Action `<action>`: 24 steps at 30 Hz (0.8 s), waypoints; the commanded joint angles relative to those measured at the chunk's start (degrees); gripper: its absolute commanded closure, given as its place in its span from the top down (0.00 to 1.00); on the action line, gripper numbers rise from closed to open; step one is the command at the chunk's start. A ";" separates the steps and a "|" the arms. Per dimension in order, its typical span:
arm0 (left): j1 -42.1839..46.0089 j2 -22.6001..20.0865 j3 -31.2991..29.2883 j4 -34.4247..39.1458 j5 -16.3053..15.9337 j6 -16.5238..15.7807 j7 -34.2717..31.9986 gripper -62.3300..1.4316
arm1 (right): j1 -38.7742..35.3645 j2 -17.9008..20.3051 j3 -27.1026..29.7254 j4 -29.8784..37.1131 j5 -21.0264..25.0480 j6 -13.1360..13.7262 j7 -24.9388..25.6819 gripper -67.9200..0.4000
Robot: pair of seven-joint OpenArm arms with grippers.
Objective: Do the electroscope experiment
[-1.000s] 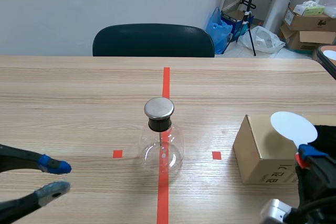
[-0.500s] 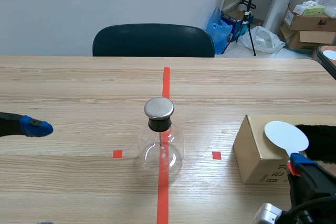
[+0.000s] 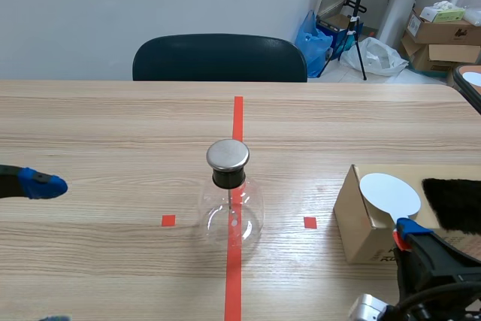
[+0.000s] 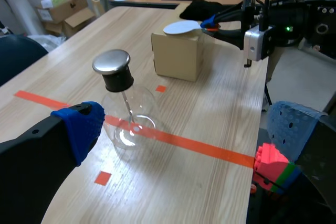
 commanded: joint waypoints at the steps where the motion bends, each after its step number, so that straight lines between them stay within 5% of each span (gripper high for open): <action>1: 0.11 -0.04 -0.46 0.39 -0.63 -0.09 -0.85 1.00 | 0.11 -0.02 0.42 -0.35 0.20 -3.32 -0.79 0.03; 24: 0.11 -0.04 -0.46 0.42 -0.63 -0.09 -0.87 1.00 | -0.42 -0.02 0.44 -0.39 -0.44 -3.32 -2.97 0.03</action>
